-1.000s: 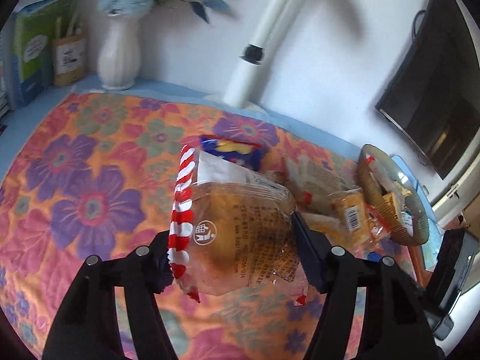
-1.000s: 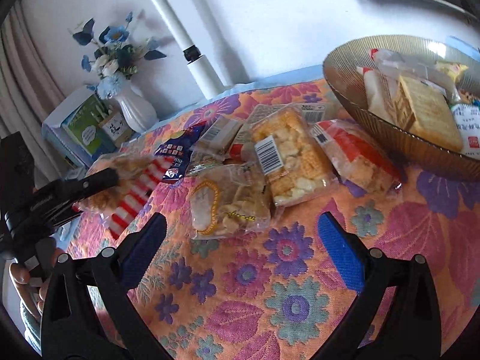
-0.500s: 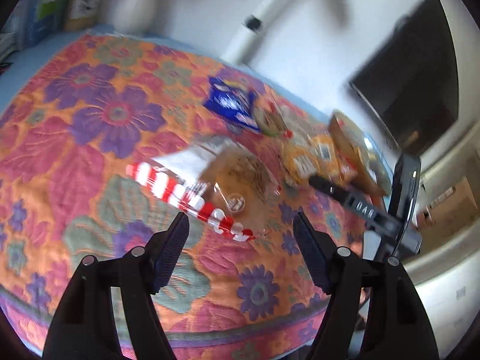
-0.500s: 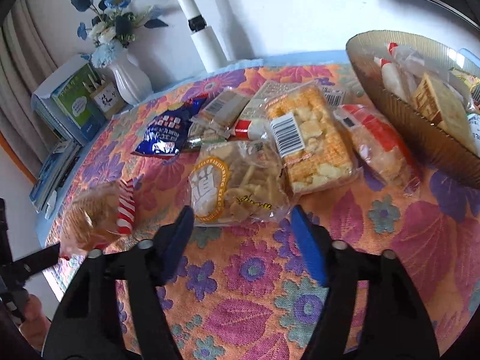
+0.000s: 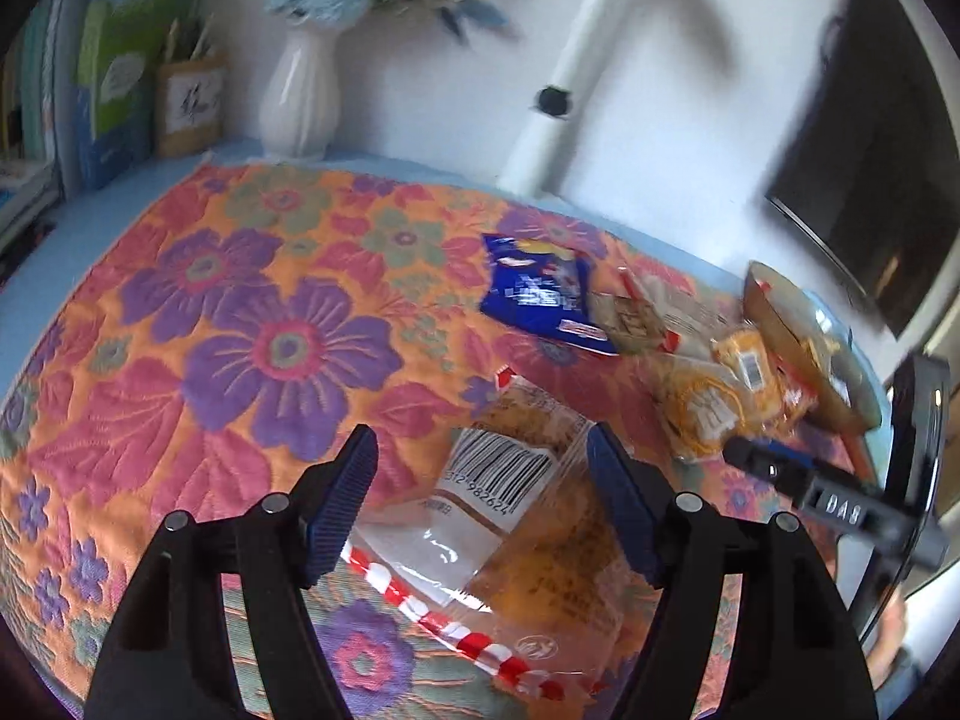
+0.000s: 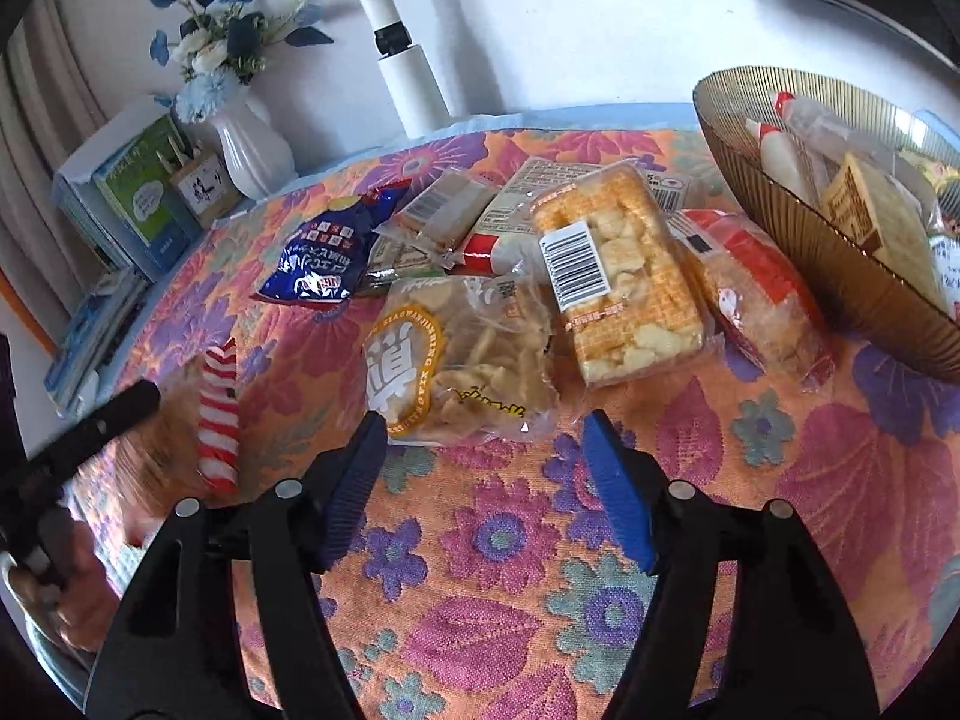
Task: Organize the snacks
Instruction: 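Lift striped bread bag with left tool while right tool grasps orange-label cracker bag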
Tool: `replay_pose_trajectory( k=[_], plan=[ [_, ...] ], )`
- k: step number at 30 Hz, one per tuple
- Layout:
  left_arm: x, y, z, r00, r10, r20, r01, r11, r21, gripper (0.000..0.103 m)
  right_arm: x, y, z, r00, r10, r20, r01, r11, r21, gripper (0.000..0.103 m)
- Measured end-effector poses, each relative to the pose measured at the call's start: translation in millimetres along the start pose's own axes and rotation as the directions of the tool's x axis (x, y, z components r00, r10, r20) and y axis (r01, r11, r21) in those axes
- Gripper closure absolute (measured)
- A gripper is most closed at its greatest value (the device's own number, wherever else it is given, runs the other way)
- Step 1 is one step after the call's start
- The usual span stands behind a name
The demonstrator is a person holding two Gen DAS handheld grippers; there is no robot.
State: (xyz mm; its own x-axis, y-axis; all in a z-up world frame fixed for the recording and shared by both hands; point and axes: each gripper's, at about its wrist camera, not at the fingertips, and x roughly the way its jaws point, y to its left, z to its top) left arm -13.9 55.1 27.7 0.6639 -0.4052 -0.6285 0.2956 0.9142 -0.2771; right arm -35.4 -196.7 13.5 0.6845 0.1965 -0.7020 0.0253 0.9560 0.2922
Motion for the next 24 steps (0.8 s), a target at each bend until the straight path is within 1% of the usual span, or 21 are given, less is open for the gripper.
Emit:
replay_pose_trajectory(
  k=[2,3,4,6,8,11,13,15,16,17,19,20,21,22,23,24],
  plan=[
    [0.1,-18.2,-9.4,0.999,-0.018,-0.031,0.02,0.996,0.088,0.027,-2.4,-2.3,0.1,1.0,0.03,0.007,-0.03,1.0,0.008,0.033],
    [0.3,-26.1,-13.6,0.999,-0.017,-0.051,0.024,0.991,0.132,0.019,-3.1,-1.0,0.3,0.999,0.046,0.009,-0.046,0.999,0.0,0.033],
    [-0.1,-33.0,-19.3,0.997,-0.018,-0.076,0.032,0.983,0.181,0.018,-3.6,2.7,-0.2,0.998,0.068,0.009,-0.068,0.997,-0.022,0.032],
    [-5.0,-39.5,-26.5,0.997,-0.011,-0.07,0.027,0.972,0.233,0.018,-3.6,12.0,-1.8,0.997,0.071,0.009,-0.07,0.995,-0.072,0.032],
    [-7.3,-37.5,-28.1,0.997,-0.026,-0.074,0.043,0.969,0.242,0.018,-1.5,20.4,-3.3,0.998,0.064,-0.003,-0.064,0.992,-0.104,0.032],
    [1.9,-28.5,-21.8,0.994,-0.028,-0.103,0.049,0.978,0.205,0.018,0.6,25.7,-3.9,0.997,0.074,-0.016,-0.076,0.99,-0.12,0.032],
    [14.7,-19.3,-16.3,0.99,-0.01,-0.143,0.031,0.989,0.144,0.02,0.2,27.1,-4.8,0.993,0.114,-0.026,-0.116,0.985,-0.125,0.032],
    [23.7,-11.4,-14.0,0.984,-0.024,-0.177,0.039,0.996,0.081,0.021,-2.2,32.7,-6.7,0.988,0.148,-0.033,-0.151,0.978,-0.145,0.032],
    [24.6,-6.5,-12.4,0.983,-0.04,-0.178,0.05,0.998,0.05,0.023,-3.8,36.1,-8.0,0.987,0.158,-0.037,-0.162,0.974,-0.158,0.032],
    [23.8,-2.7,-10.4,0.983,-0.055,-0.173,0.061,0.998,0.025,0.027,-7.8,41.0,-10.5,0.984,0.17,-0.046,-0.175,0.971,-0.164,0.032],
    [20.3,3.9,-4.9,0.988,-0.052,-0.148,0.051,0.999,-0.007,0.034,-20.7,50.6,-18.8,0.976,0.209,-0.065,-0.218,0.961,-0.172,0.031],
    [18.9,8.4,-1.0,0.991,-0.032,-0.133,0.03,0.999,-0.018,0.035,-26.8,55.8,-24.2,0.977,0.202,-0.064,-0.211,0.958,-0.194,0.021],
    [18.8,11.9,2.7,0.993,-0.013,-0.118,0.009,0.999,-0.031,0.035,-32.8,60.7,-28.7,0.986,0.158,-0.055,-0.166,0.96,-0.224,0.016],
    [18.3,18.7,7.2,0.995,0.001,-0.097,-0.006,0.999,-0.054,0.035,-38.6,64.2,-32.0,0.996,0.087,-0.032,-0.092,0.96,-0.264,0.013],
    [18.5,26.8,11.0,0.997,-0.009,-0.077,0.003,0.996,-0.086,0.035,-41.0,63.9,-32.1,0.999,0.047,-0.018,-0.051,0.956,-0.289,0.013],
    [20.2,33.7,13.0,0.998,-0.028,-0.063,0.021,0.993,-0.117,0.034,-40.5,60.8,-31.3,0.999,0.034,-0.02,-0.039,0.954,-0.297,0.013]
  ],
)
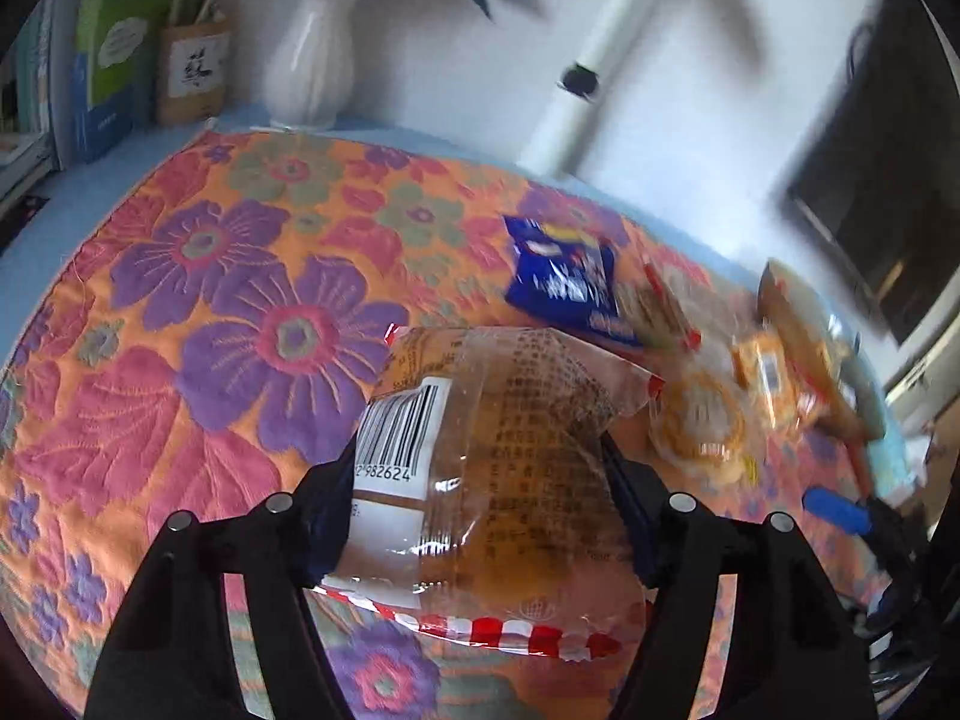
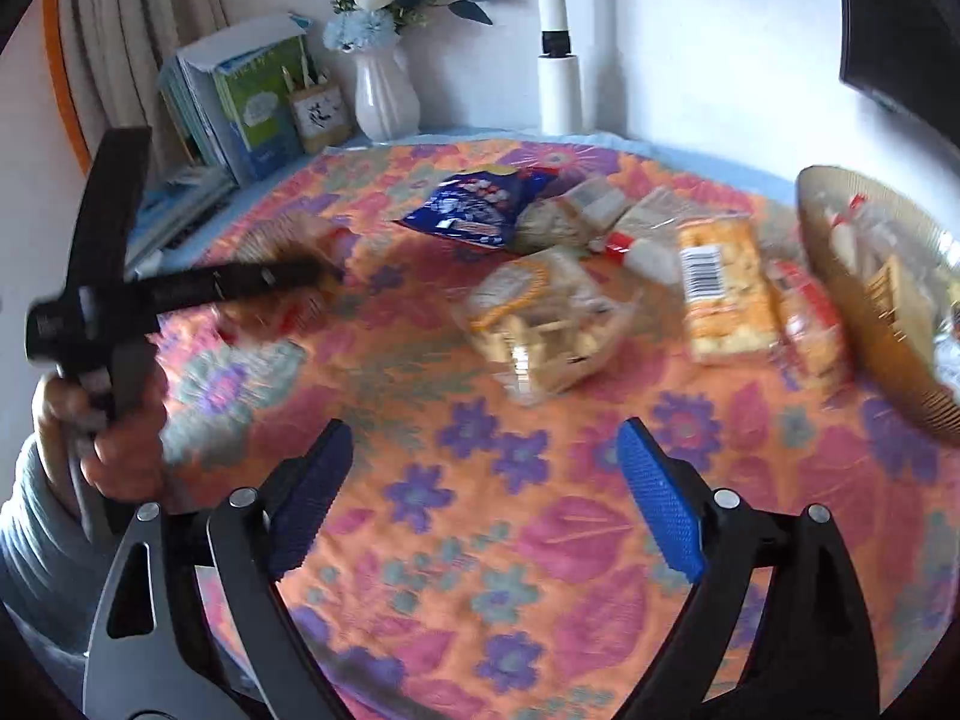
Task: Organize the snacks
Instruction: 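Lift striped bread bag with left tool while right tool grasps orange-label cracker bag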
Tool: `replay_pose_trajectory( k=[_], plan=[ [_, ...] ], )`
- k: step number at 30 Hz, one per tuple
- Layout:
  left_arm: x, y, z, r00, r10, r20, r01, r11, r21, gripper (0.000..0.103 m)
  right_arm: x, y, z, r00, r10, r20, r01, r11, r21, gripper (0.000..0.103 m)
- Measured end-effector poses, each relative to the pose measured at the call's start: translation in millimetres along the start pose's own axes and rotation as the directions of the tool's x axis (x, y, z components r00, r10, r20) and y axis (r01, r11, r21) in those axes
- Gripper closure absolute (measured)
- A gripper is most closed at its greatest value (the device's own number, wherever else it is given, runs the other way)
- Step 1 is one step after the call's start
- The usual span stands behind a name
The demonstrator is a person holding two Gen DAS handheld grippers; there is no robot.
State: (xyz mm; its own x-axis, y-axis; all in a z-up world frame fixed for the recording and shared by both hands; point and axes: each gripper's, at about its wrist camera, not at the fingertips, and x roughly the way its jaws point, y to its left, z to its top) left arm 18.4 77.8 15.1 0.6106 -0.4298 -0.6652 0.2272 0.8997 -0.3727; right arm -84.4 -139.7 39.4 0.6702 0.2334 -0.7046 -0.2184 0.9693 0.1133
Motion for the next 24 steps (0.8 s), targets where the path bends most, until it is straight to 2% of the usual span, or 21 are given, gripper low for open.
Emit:
replay_pose_trajectory(
  k=[2,4,6,9,13,16,18,19,23,24],
  plan=[
    [7.4,8.9,0.5,1.0,0.005,0.01,-0.005,0.999,-0.043,0.034,9.4,-16.8,5.6,0.999,-0.027,-0.043,0.028,0.999,0.025,0.013],
    [8.8,11.1,-2.1,1.0,0.004,0.022,-0.003,0.999,-0.047,0.032,18.3,-30.3,15.1,0.997,0.014,-0.078,-0.009,0.998,0.062,0.013],
    [5.6,6.4,-3.8,0.999,0.026,0.04,-0.025,0.999,-0.025,0.032,24.0,-34.8,27.0,0.996,0.054,-0.077,-0.049,0.997,0.063,0.011],
    [8.9,-1.6,-6.0,0.997,0.064,0.033,-0.065,0.998,0.014,0.032,41.6,-22.3,44.6,0.996,-0.002,-0.093,-0.002,0.999,-0.04,0.006],
    [10.1,2.7,-4.2,0.998,0.052,0.027,-0.052,0.999,0.008,0.03,74.9,-10.3,47.9,0.985,-0.129,-0.115,0.11,0.981,-0.163,0.005],
    [11.2,8.3,-3.2,0.999,0.029,0.021,-0.029,0.999,-0.021,0.029,94.4,-20.7,42.8,0.982,-0.094,-0.164,0.073,0.989,-0.129,0.005],
    [12.6,8.0,-3.4,0.999,0.032,0.019,-0.031,0.999,-0.023,0.029,96.3,-27.5,40.4,0.985,-0.063,-0.162,0.048,0.994,-0.094,0.006],
    [12.5,7.0,-3.6,0.999,0.036,0.02,-0.036,0.999,-0.02,0.029,93.0,-27.6,40.1,0.986,-0.079,-0.148,0.065,0.993,-0.095,0.007],
    [15.3,2.7,-3.2,0.998,0.068,0.015,-0.068,0.998,-0.002,0.028,85.8,-10.5,33.3,0.988,-0.112,-0.109,0.094,0.983,-0.16,0.035],
    [16.1,1.8,-3.2,0.997,0.074,0.012,-0.074,0.997,0.003,0.028,85.0,-7.6,32.8,0.988,-0.115,-0.104,0.097,0.982,-0.161,0.037]
  ],
)
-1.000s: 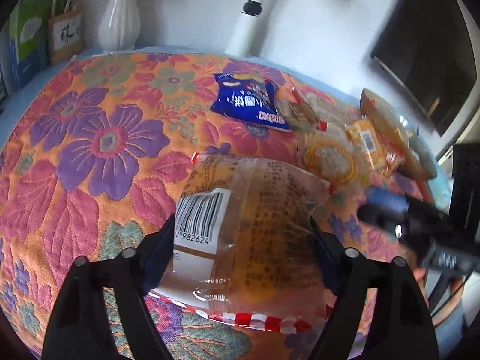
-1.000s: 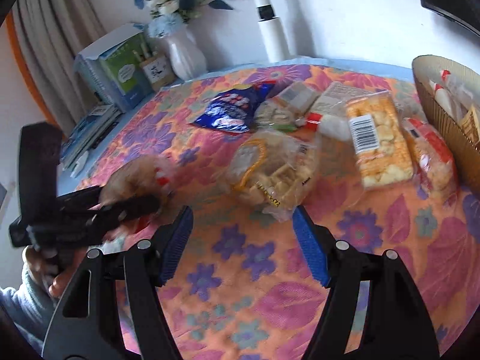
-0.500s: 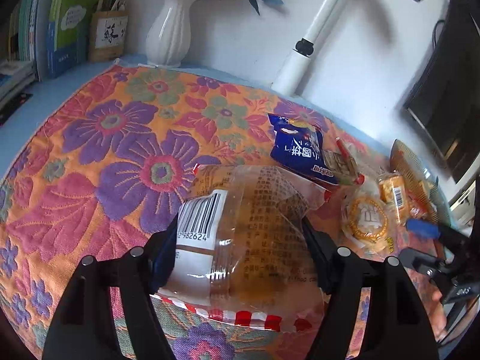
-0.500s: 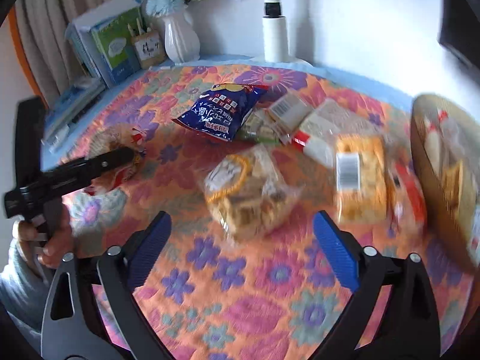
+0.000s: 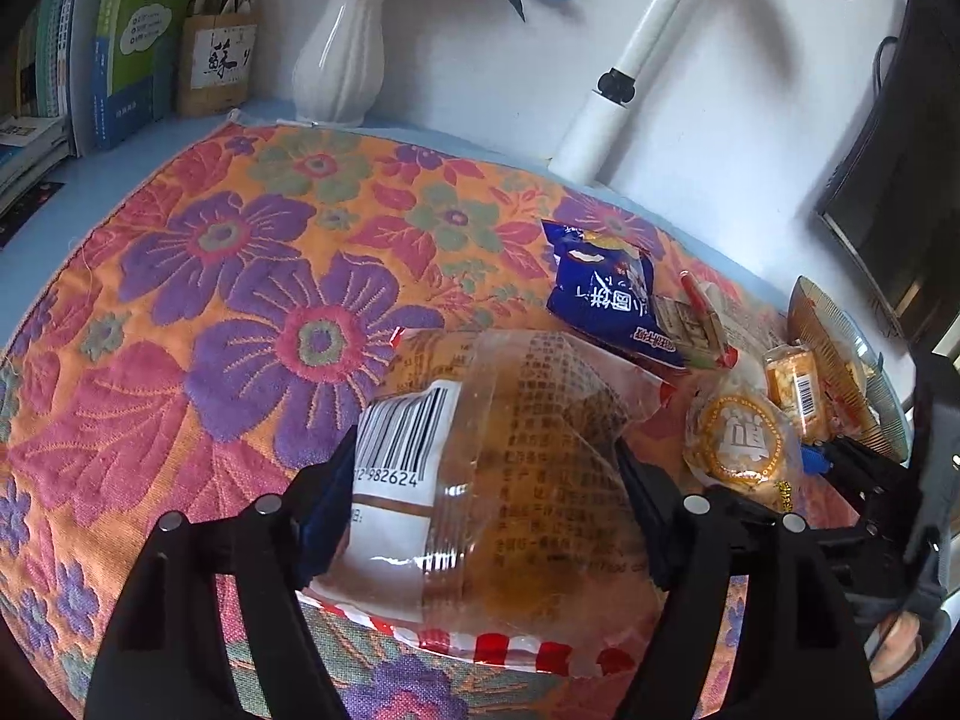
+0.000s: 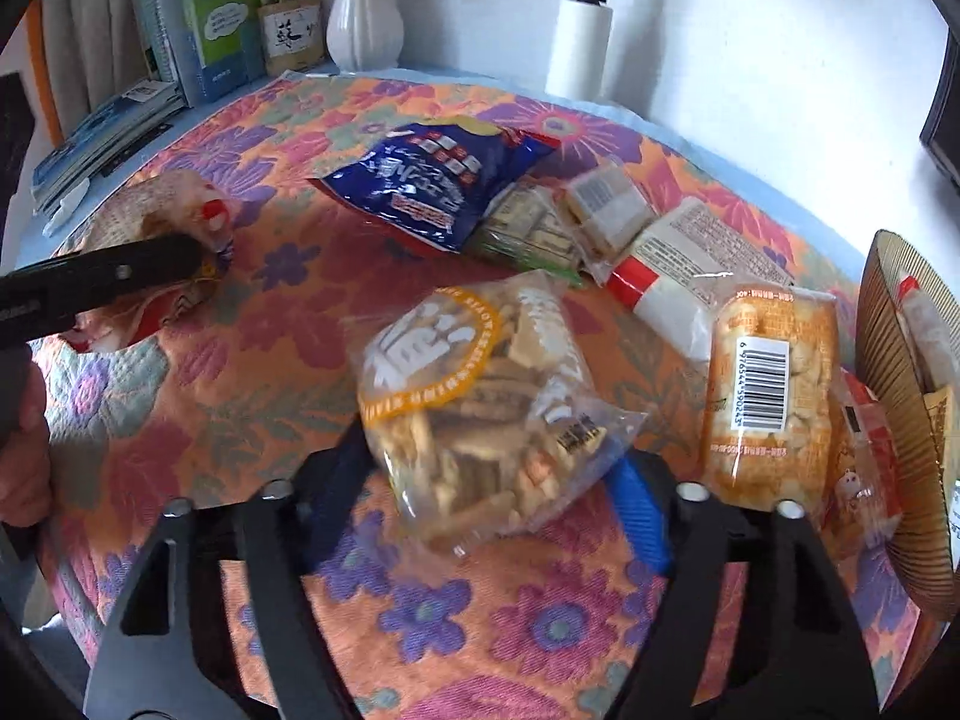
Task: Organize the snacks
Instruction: 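Lift striped bread bag with left tool while right tool grasps orange-label cracker bag, then carry both bags over the glass bowl and open both tools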
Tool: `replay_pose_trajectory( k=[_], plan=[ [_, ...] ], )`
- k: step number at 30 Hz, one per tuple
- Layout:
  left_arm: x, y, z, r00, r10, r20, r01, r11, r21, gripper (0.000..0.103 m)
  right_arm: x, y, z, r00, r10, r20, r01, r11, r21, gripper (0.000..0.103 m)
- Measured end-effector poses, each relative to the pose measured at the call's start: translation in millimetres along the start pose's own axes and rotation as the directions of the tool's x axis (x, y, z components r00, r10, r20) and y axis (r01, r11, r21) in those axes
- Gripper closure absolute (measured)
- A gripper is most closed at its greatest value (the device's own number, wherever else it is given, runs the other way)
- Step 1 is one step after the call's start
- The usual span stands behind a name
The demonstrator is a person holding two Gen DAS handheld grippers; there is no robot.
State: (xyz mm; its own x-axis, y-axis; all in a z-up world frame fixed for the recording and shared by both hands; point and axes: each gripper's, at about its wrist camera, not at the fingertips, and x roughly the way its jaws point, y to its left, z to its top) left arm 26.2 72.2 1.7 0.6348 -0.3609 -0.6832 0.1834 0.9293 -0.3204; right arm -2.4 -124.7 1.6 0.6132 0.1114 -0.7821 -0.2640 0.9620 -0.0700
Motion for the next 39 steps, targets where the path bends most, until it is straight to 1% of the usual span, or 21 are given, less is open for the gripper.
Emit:
replay_pose_trajectory(
  k=[4,6,10,12,13,15,18,19,20,21,24,27,28,29,31,33,35,36,37,38,39],
  plan=[
    [-0.7,-3.1,-0.6,1.0,0.022,0.007,-0.022,0.999,0.031,0.031,-7.8,12.0,-7.9,0.997,-0.081,0.017,0.08,0.997,0.013,0.041],
    [-0.6,-8.3,-1.6,0.999,0.05,0.012,-0.051,0.997,0.059,0.032,-13.1,15.8,-13.9,0.996,-0.087,0.022,0.086,0.996,0.03,0.042],
    [-2.5,-19.5,-3.9,0.994,0.105,0.029,-0.107,0.987,0.116,0.035,-41.2,6.6,-36.0,0.997,-0.053,0.047,0.046,0.988,0.147,0.042],
    [-6.5,-26.6,-5.2,0.993,0.11,0.037,-0.115,0.983,0.143,0.036,-61.8,-3.3,-53.0,0.997,-0.007,0.077,-0.01,0.976,0.217,0.042],
    [-11.7,-32.5,-6.2,0.994,0.1,0.044,-0.105,0.983,0.151,0.036,-69.5,-6.8,-58.8,0.996,0.006,0.088,-0.027,0.971,0.236,0.042],
    [-25.1,-45.9,-7.2,0.998,0.05,0.049,-0.056,0.989,0.14,0.037,-88.8,-18.6,-70.0,0.994,0.019,0.108,-0.048,0.961,0.273,0.042],
    [-52.2,-83.5,-3.6,0.997,-0.061,0.054,0.052,0.987,0.151,0.037,-118.6,-43.8,-80.8,0.988,-0.012,0.154,-0.039,0.947,0.32,0.042],
    [-60.9,-100.6,0.7,0.994,-0.107,0.039,0.099,0.981,0.165,0.037,-132.6,-53.8,-83.0,0.983,-0.035,0.179,-0.027,0.943,0.33,0.042],
    [-68.9,-117.6,5.5,0.991,-0.13,0.031,0.122,0.975,0.185,0.037,-145.5,-61.2,-85.2,0.977,-0.062,0.202,-0.01,0.942,0.337,0.042],
    [-77.7,-134.4,10.1,0.987,-0.155,0.037,0.144,0.967,0.208,0.037,-162.4,-72.3,-86.1,0.967,-0.109,0.231,0.023,0.938,0.346,0.042],
    [-100.7,-191.3,29.7,0.96,-0.272,0.066,0.243,0.928,0.282,0.036,-192.2,-104.9,-86.2,0.939,-0.207,0.276,0.088,0.917,0.388,0.042],
    [-110.9,-248.0,53.1,0.931,-0.357,0.077,0.309,0.882,0.356,0.036,-220.4,-151.1,-80.0,0.907,-0.296,0.3,0.128,0.872,0.472,0.042],
    [-109.1,-267.3,61.3,0.924,-0.375,0.077,0.32,0.867,0.382,0.036,-226.6,-164.2,-77.7,0.899,-0.321,0.299,0.139,0.855,0.5,0.042],
    [-104.3,-284.0,68.7,0.922,-0.381,0.073,0.325,0.86,0.393,0.036,-232.4,-175.5,-75.8,0.889,-0.352,0.292,0.156,0.833,0.531,0.042],
    [-88.0,-314.1,82.2,0.92,-0.389,0.051,0.337,0.85,0.404,0.036,-238.1,-204.5,-69.3,0.866,-0.432,0.253,0.207,0.77,0.603,0.042],
    [-67.2,-334.2,92.7,0.919,-0.393,0.041,0.343,0.846,0.409,0.036,-239.4,-228.8,-65.8,0.855,-0.454,0.249,0.199,0.732,0.652,0.042],
    [-37.9,-356.4,101.5,0.912,-0.409,0.023,0.36,0.827,0.433,0.036,-232.4,-255.7,-55.9,0.851,-0.465,0.243,0.18,0.693,0.698,0.042],
    [-23.4,-364.8,105.6,0.916,-0.401,0.031,0.349,0.831,0.434,0.036,-228.4,-264.4,-51.7,0.852,-0.467,0.237,0.178,0.683,0.708,0.042],
    [-7.5,-371.1,109.1,0.924,-0.38,0.044,0.326,0.843,0.427,0.036,-222.5,-273.5,-47.8,0.855,-0.464,0.23,0.171,0.672,0.721,0.042],
    [8.6,-375.2,112.2,0.931,-0.363,0.034,0.318,0.854,0.411,0.036,-213.5,-284.5,-41.3,0.862,-0.454,0.224,0.16,0.664,0.73,0.042],
    [22.9,-378.1,114.6,0.932,-0.362,0.013,0.327,0.858,0.397,0.035,-204.3,-294.0,-35.3,0.871,-0.44,0.22,0.146,0.658,0.739,0.041]
  ],
)
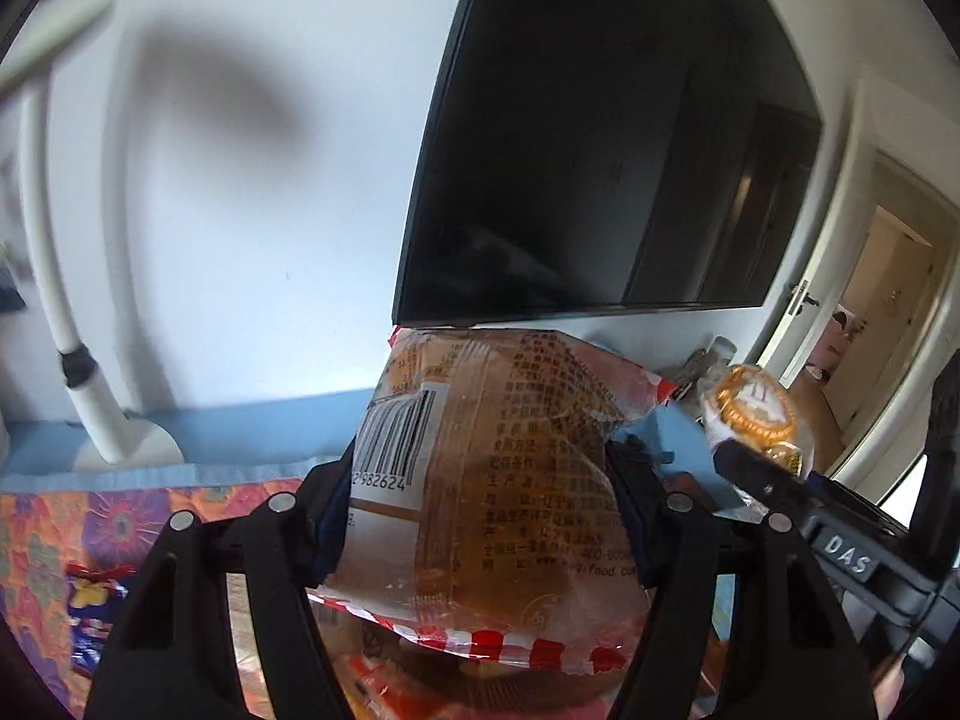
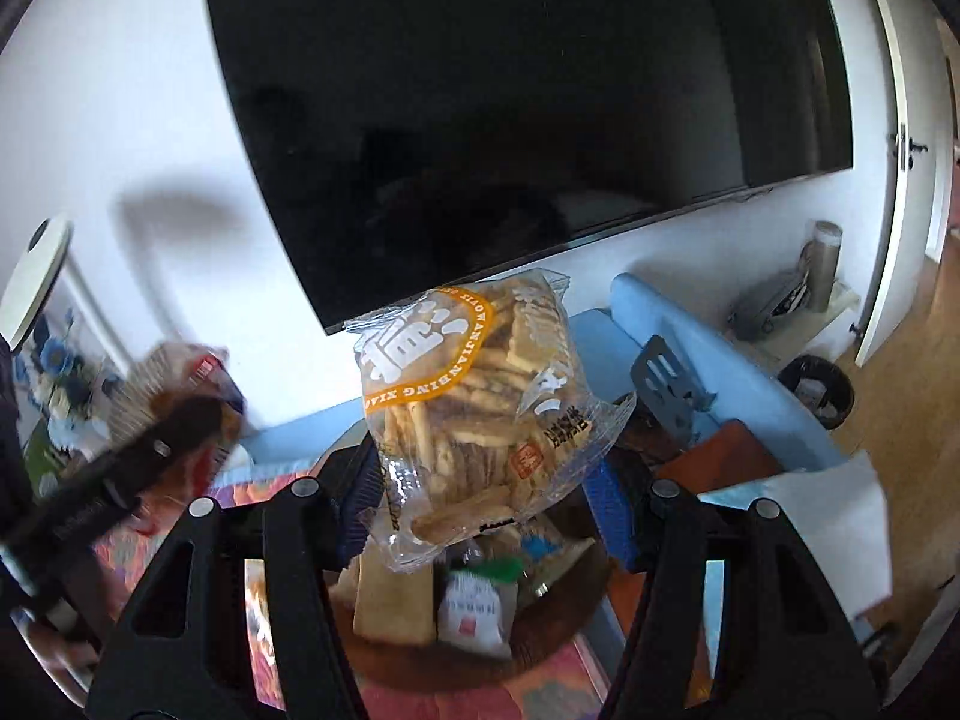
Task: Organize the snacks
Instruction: 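Carry both bags over the glass bowl and open both tools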
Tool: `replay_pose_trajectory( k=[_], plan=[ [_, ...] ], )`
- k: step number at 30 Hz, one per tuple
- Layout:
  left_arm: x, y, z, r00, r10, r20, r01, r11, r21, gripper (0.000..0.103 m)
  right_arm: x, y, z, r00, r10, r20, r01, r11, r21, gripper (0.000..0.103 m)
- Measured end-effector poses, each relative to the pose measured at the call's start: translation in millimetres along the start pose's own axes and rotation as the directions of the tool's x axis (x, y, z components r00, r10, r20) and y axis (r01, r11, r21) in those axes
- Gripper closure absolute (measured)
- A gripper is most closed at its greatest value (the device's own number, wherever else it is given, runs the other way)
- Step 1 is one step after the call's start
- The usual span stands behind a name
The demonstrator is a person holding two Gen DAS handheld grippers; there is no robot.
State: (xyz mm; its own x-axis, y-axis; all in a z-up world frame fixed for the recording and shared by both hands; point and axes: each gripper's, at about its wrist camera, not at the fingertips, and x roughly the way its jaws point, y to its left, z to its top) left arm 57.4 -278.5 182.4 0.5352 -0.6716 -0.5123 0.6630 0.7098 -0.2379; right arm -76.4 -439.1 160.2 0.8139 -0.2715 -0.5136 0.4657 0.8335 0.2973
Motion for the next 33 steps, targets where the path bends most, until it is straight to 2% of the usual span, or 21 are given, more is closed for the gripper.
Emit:
replay_pose_trajectory(
  k=[1,2,3,4,6,7,8,10,12,14,16,18,21,24,26,27,30,33],
  plan=[
    [16.7,3.2,0.7,1.0,0.001,-0.022,-0.001,1.0,-0.01,0.033,11.8,0.0,4.4,1.0,0.003,-0.013,-0.003,1.0,0.007,0.04],
    [29.8,8.4,1.7,0.999,0.005,-0.04,-0.006,1.0,-0.024,0.024,24.5,0.4,8.2,0.999,0.005,-0.031,-0.005,1.0,0.007,0.034],
    [41.6,12.1,0.0,0.997,0.025,-0.071,-0.027,0.999,-0.027,0.022,38.5,0.4,9.8,0.998,0.007,-0.06,-0.007,1.0,0.006,0.028],
    [53.6,16.2,-2.5,0.993,0.047,-0.11,-0.05,0.999,-0.021,0.022,59.1,-0.1,12.8,0.992,0.011,-0.123,-0.013,1.0,-0.01,0.026],
    [58.0,26.9,-8.9,0.99,0.047,-0.131,-0.051,0.998,-0.025,0.022,79.2,-5.1,7.7,0.979,0.002,-0.204,-0.004,1.0,-0.007,0.033],
    [52.4,33.9,-11.2,0.992,0.043,-0.121,-0.048,0.998,-0.035,0.022,80.1,-10.2,5.1,0.977,0.013,-0.212,-0.012,1.0,0.008,0.034],
    [44.2,41.0,-12.6,0.994,0.036,-0.106,-0.041,0.998,-0.045,0.021,76.9,-14.9,3.1,0.978,0.031,-0.206,-0.028,0.999,0.018,0.034],
    [25.7,53.6,-12.5,0.998,0.023,-0.064,-0.028,0.997,-0.073,0.013,65.6,-19.1,-1.1,0.981,0.054,-0.187,-0.05,0.998,0.029,0.034],
    [10.2,63.5,-11.8,0.999,0.028,-0.031,-0.031,0.994,-0.101,0.012,55.4,-14.3,-4.3,0.982,0.064,-0.176,-0.06,0.998,0.026,0.034],
    [-9.4,70.6,-12.3,1.0,0.007,-0.024,-0.01,0.992,-0.122,0.016,42.3,-2.5,-8.9,0.984,0.059,-0.169,-0.06,0.998,0.0,0.033],
    [-32.7,72.0,-12.1,1.0,-0.029,-0.002,0.029,0.993,-0.112,0.032,25.1,10.6,-11.2,0.982,0.086,-0.166,-0.093,0.995,-0.036,0.033],
    [-61.7,73.4,-13.3,0.999,-0.046,0.02,0.048,0.993,-0.106,0.033,2.6,26.3,-14.1,0.976,0.142,-0.165,-0.154,0.986,-0.061,0.033],
    [-124.9,78.0,-25.5,0.994,-0.04,0.103,0.051,0.993,-0.105,0.031,-29.4,51.6,-23.0,0.962,0.223,-0.158,-0.242,0.964,-0.11,0.031],
    [-171.1,88.0,-44.2,0.988,-0.012,0.155,0.027,0.995,-0.094,0.029,-52.8,85.4,-45.5,0.954,0.264,-0.142,-0.287,0.94,-0.186,0.03],
    [-188.7,100.2,-68.1,0.984,0.009,0.18,0.0,0.999,-0.052,0.026,-62.4,110.2,-69.1,0.935,0.323,-0.149,-0.35,0.91,-0.222,0.02],
    [-190.4,107.4,-79.5,0.985,0.033,0.172,-0.025,0.999,-0.049,0.024,-63.0,133.1,-94.1,0.925,0.351,-0.147,-0.378,0.888,-0.261,0.02],
    [-176.4,142.4,-123.7,0.988,0.134,0.08,-0.125,0.987,-0.103,0.025,-45.1,163.6,-131.5,0.909,0.364,-0.205,-0.413,0.853,-0.318,0.021],
    [-164.5,173.6,-166.4,0.978,0.207,0.016,-0.202,0.965,-0.169,0.025,-9.8,175.3,-167.3,0.875,0.369,-0.313,-0.456,0.845,-0.279,0.022]
  ],
)
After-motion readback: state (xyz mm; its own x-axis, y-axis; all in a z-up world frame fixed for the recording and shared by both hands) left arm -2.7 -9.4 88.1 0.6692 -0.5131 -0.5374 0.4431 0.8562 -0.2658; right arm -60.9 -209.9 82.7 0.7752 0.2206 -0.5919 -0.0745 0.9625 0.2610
